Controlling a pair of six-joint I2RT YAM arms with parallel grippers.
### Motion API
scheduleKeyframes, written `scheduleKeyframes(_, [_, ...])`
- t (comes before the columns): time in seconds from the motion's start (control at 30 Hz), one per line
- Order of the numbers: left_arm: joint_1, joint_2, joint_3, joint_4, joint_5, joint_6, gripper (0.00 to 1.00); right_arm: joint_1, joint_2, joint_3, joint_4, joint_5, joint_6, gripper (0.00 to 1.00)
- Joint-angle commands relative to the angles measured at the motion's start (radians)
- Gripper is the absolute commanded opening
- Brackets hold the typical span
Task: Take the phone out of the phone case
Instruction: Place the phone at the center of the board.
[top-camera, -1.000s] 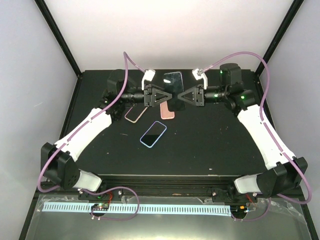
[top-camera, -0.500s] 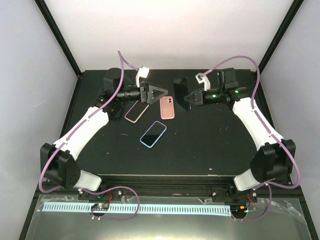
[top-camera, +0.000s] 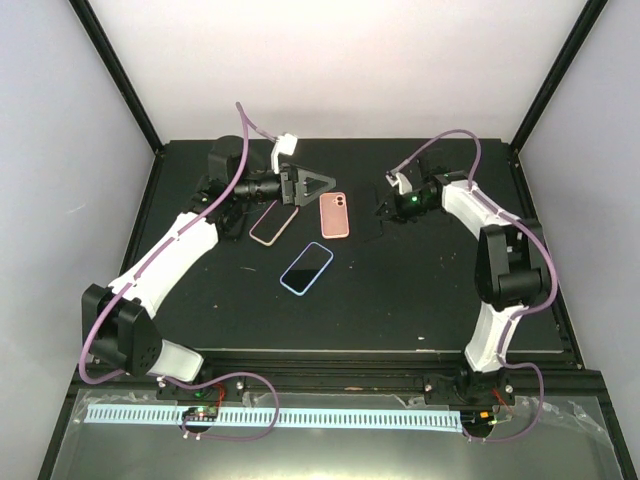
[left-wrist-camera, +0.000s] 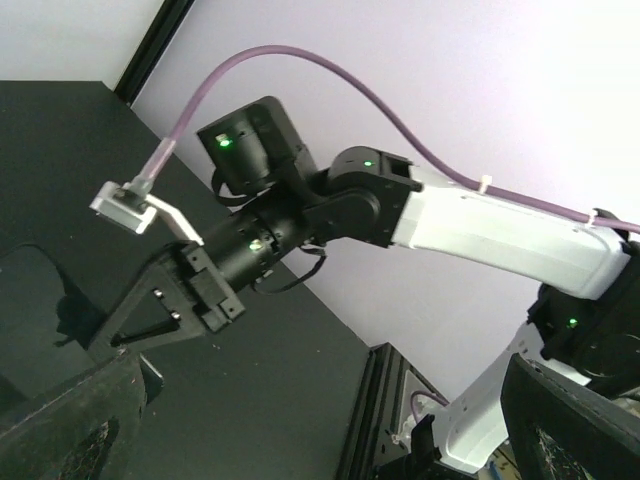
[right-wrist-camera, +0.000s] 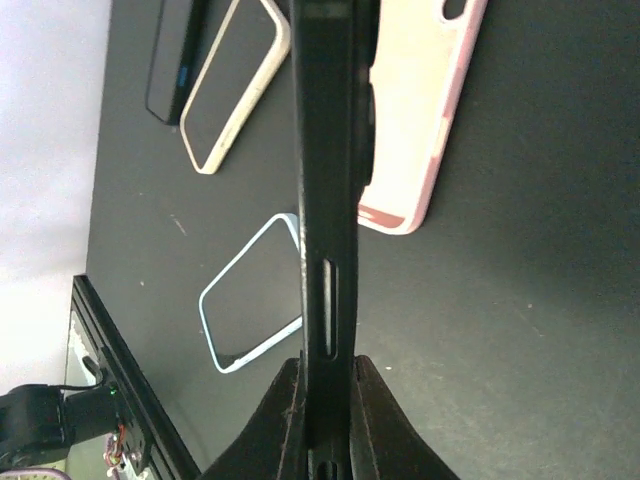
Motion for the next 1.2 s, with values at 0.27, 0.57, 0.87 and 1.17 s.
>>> scheduleKeyframes(0.27, [0.017,-0.024,-0.011,0.051,-0.004,-0.034,0.99,-0.047,0.26,0.195,0.008,-0.114,0.02,0.03])
scheduleKeyframes(0.57, [0.031,-0.018,-0.025,0.07,-0.004,-0.057,0.99,-0.05,0.377,0.278,0.037,-0.154,0.079,0.04])
scheduleKeyframes(0.87, [0.039,-0.006,-0.029,0.084,0.0,-0.074,0.99,-0.049,0.445,0.296,0.061,-0.189,0.127,0.06])
scheduleKeyframes(1.17, [0.057,-0.015,-0.053,0.071,-0.025,-0.065,0.99,-0.047,0.467,0.298,0.118,-0.208,0.198,0.08])
